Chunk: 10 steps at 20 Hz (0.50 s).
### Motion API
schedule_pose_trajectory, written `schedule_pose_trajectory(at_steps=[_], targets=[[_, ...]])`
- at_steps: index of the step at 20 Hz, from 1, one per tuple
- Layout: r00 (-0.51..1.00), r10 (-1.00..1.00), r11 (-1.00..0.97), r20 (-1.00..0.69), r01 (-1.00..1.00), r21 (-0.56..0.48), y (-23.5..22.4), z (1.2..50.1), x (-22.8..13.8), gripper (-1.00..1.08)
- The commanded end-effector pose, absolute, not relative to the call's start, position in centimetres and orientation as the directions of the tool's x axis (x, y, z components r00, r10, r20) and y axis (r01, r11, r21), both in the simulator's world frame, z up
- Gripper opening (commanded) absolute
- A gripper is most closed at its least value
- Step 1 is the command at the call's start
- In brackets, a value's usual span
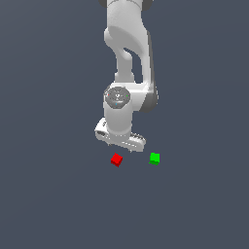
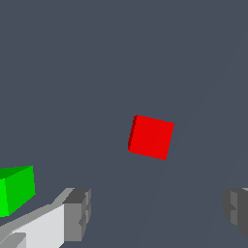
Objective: Stack the red cube on top of the green cube.
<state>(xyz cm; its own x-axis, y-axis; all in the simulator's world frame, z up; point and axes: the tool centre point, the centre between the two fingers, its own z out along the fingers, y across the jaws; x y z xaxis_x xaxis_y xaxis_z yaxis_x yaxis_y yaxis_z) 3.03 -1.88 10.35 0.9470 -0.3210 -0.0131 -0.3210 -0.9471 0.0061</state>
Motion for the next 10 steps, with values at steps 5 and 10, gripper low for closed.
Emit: schedule_pose_trajectory(at_steps=[5, 10], targets=[[0.889, -0.457, -0.889, -0.004, -0.457, 0.003, -3.0, 8.1, 4.8, 1.00], [0.859, -0.512, -0.859, 0.000, -0.512, 0.001, -3.6, 7.2, 5.5, 1.00]])
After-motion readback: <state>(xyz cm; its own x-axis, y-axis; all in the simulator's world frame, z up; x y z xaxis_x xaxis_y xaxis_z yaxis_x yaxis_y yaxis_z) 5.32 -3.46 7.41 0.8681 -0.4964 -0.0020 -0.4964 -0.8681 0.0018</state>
